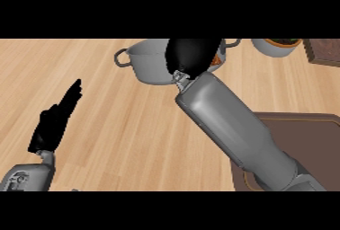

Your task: Pick the croissant from the tray and place it in the pot

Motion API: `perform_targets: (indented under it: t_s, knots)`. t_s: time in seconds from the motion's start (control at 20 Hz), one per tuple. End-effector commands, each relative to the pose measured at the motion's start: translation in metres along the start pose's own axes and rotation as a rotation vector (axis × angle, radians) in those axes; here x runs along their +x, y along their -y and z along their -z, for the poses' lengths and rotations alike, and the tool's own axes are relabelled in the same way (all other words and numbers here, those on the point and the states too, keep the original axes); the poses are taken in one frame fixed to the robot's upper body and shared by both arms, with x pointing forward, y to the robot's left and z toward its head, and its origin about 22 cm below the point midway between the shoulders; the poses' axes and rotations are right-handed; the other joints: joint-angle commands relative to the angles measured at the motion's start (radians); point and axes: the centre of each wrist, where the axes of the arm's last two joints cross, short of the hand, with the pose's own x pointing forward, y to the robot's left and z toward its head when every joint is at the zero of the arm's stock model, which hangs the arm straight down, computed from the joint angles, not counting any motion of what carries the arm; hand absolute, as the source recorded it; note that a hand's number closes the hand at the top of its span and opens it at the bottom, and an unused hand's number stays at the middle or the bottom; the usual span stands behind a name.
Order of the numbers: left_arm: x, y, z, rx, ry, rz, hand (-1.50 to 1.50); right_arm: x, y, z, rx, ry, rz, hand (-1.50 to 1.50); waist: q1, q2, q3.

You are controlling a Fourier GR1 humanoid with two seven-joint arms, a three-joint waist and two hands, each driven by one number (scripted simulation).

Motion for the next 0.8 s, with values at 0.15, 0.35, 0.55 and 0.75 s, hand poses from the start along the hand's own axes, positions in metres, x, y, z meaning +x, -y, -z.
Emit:
perform_targets:
  t_s: [0.15,0.35,0.55,0.75]
  knots:
    - [-0.002,-0.001,0.001,0.015,-0.002,0.006,0.0,0.023,0.019,0.014,-0.114,-0.241,0.122,1.5,-0.017,0.008,0.001]
    - [-0.004,0.002,0.002,0.021,-0.001,-0.001,0.0,0.029,0.021,0.019,-0.153,-0.239,0.164,1.5,-0.033,0.009,0.002]
    - [-0.011,-0.009,-0.004,0.04,-0.031,-0.002,0.0,0.028,0.016,0.031,-0.142,-0.249,0.202,1.5,-0.057,0.002,0.004]
    - [-0.011,-0.007,-0.005,0.067,-0.041,-0.021,0.0,0.025,-0.001,0.043,-0.124,-0.248,0.162,1.5,-0.082,0.002,0.005]
